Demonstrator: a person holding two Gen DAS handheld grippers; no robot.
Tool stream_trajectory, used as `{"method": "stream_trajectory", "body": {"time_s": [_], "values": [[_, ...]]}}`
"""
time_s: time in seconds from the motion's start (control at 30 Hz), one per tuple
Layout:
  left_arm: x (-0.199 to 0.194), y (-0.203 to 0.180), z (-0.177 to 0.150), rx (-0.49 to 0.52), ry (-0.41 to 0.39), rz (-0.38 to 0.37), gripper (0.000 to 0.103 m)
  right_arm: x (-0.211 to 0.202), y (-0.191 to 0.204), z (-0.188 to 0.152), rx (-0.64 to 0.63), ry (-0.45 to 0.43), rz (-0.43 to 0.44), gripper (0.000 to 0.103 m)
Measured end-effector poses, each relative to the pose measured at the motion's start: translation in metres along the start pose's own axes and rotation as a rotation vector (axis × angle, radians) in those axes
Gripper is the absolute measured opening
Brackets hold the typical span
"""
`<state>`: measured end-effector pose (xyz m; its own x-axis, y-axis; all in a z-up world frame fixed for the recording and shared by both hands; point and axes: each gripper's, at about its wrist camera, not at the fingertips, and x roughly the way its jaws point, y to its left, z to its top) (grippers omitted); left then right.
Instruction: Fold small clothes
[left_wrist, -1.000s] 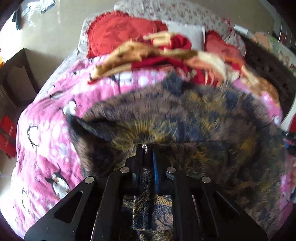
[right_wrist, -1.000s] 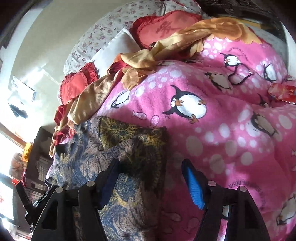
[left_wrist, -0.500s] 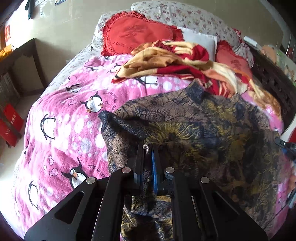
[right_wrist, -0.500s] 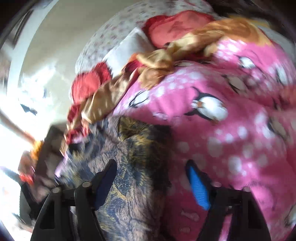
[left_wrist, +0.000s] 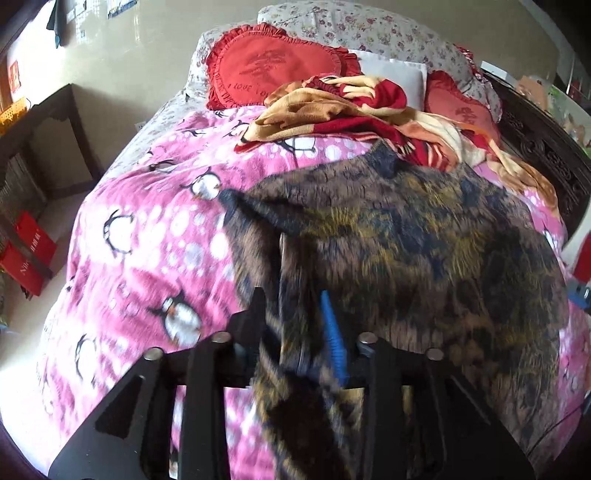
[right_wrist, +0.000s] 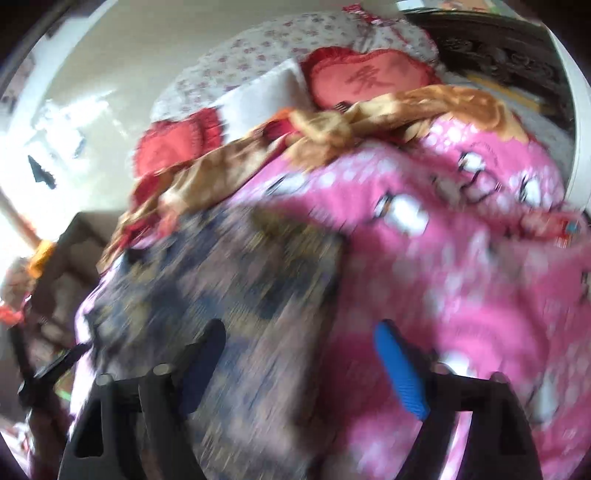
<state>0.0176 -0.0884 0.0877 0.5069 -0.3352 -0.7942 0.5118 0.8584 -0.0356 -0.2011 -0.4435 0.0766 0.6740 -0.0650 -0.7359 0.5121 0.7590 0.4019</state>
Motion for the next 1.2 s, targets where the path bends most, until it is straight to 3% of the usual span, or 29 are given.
{"method": "stream_trajectory", "body": {"time_s": [0.07,0.1,0.13,0.23,0.33,0.37,0.47,0.5,0.53,0.6,0.73,0.97,1.07,1.2], "values": [[-0.007,0.002,-0.013,0.000,0.010,0.002,0.036,0.004,0.008,-0.022,-0.047,0.075,-0.014,0.061],[-0.009,0.004,-0.018,-0.005,0.021,0.000,0.035,0.006,0.008,-0.029,-0.051,0.093,-0.011,0.030],[-0.012,0.006,-0.025,-0.013,0.035,-0.001,0.035,0.009,0.007,-0.035,-0.060,0.107,-0.018,0.012],[-0.024,0.015,-0.047,-0.036,0.066,-0.004,0.035,0.004,-0.001,-0.034,-0.080,0.071,-0.075,0.008],[-0.037,0.018,-0.070,-0.036,0.085,0.005,0.036,0.004,-0.010,-0.029,-0.071,0.039,-0.200,0.000],[-0.040,0.019,-0.075,-0.035,0.092,-0.001,0.035,0.008,-0.016,-0.029,-0.043,0.058,-0.203,0.000],[-0.049,0.020,-0.090,-0.035,0.100,-0.004,0.035,-0.004,-0.021,-0.034,0.029,0.062,-0.057,0.002],[-0.052,0.021,-0.093,-0.038,0.102,-0.005,0.035,-0.009,-0.019,-0.036,0.031,0.051,-0.040,0.014],[-0.055,0.021,-0.098,-0.048,0.106,-0.010,0.035,-0.020,-0.016,-0.039,0.022,0.037,-0.048,0.040],[-0.058,0.022,-0.105,-0.061,0.118,-0.033,0.035,-0.033,-0.011,-0.045,0.020,0.032,-0.068,0.061],[-0.069,0.021,-0.127,-0.034,0.133,-0.023,0.036,-0.062,0.001,-0.073,0.010,0.116,0.064,0.061],[-0.080,0.036,-0.170,-0.035,0.211,-0.038,0.035,-0.108,0.000,-0.142,-0.079,0.290,0.073,0.061],[-0.080,0.036,-0.186,-0.034,0.238,-0.050,0.035,-0.120,-0.005,-0.162,-0.125,0.278,0.016,0.061],[-0.081,0.031,-0.197,-0.043,0.248,-0.045,0.036,-0.103,-0.008,-0.180,-0.089,0.269,0.034,0.061]]}}
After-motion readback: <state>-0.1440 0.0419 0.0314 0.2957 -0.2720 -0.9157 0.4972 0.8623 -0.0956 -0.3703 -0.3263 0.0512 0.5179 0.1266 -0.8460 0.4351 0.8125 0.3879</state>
